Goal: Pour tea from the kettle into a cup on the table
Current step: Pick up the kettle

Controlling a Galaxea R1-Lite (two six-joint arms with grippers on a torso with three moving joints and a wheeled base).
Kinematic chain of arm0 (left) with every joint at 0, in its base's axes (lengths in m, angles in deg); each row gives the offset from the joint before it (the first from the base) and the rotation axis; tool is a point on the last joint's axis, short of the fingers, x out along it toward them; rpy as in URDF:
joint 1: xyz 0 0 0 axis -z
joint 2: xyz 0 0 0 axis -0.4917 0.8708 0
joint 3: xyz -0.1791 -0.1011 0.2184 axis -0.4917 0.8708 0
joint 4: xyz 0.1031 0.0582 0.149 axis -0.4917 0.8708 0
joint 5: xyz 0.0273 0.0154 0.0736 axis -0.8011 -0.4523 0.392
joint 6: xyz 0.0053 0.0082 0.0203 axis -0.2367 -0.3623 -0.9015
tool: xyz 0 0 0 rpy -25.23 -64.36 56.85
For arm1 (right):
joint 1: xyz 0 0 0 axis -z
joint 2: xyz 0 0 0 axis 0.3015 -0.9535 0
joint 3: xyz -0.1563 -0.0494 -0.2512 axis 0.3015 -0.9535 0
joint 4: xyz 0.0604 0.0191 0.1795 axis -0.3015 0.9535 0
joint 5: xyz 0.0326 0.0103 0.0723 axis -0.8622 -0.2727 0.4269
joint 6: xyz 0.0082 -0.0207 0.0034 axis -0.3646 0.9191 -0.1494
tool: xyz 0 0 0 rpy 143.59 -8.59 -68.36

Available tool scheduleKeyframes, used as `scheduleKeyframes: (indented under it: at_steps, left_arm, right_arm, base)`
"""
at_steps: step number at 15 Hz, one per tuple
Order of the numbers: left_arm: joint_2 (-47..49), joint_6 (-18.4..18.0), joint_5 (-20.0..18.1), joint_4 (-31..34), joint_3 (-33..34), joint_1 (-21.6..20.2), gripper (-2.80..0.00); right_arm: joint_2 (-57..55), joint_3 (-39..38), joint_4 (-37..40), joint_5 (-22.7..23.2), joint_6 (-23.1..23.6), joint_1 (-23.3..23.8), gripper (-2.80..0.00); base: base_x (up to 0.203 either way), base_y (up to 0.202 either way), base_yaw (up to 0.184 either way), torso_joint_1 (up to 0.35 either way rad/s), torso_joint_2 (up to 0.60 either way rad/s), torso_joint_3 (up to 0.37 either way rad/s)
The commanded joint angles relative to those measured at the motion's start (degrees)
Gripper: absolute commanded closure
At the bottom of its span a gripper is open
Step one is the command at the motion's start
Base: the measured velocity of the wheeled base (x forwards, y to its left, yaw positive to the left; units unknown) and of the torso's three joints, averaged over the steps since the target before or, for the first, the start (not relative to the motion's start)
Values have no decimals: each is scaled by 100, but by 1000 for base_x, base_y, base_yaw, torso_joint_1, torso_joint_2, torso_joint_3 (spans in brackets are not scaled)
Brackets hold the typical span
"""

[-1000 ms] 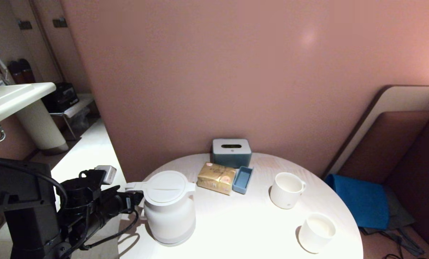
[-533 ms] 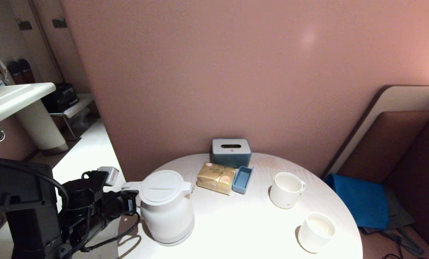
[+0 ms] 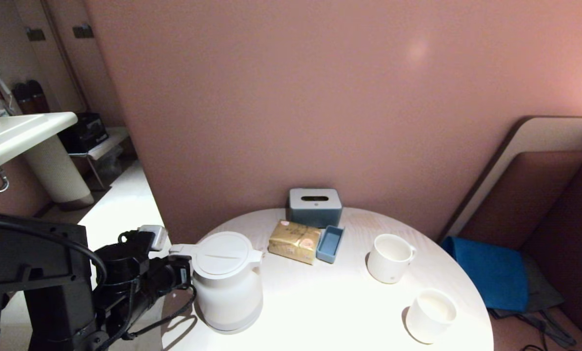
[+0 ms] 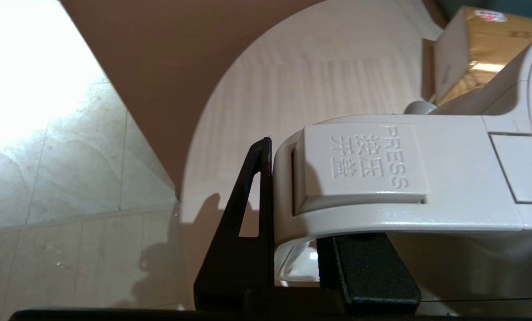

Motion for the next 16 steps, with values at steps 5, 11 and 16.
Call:
scheduleKeyframes:
  at_steps: [5, 11, 16]
  left_arm:
    - [-406, 69, 328, -219, -167, 375, 0]
    - [-1009, 52, 398, 225, -269, 379, 0]
    - [-1317, 52, 404, 518, -368, 383, 0]
  right_arm:
    - [-7, 0, 3, 2, 4, -1, 0]
    - [-7, 0, 3, 2, 4, -1, 0]
    - [-7, 0, 3, 2, 4, -1, 0]
  base:
    - [0, 0, 0, 0, 0, 0]
    - [0, 0, 0, 0, 0, 0]
    - [0, 0, 0, 0, 0, 0]
